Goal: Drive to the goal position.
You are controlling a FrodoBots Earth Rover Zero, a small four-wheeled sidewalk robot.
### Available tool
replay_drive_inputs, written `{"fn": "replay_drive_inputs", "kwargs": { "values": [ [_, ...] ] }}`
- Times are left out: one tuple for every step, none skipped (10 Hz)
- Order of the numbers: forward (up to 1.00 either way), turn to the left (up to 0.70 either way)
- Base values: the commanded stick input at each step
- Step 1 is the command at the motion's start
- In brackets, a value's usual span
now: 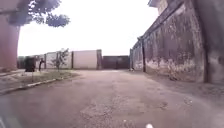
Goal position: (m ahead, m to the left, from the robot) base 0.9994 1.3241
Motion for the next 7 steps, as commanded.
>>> {"fn": "replay_drive_inputs", "kwargs": {
  "values": [
    [0.3, 0.0],
    [0.3, 0.0],
    [0.3, 0.0],
    [0.3, 0.0],
    [0.3, 0.0],
    [0.3, 0.0],
    [0.3, 0.0]
  ]
}}
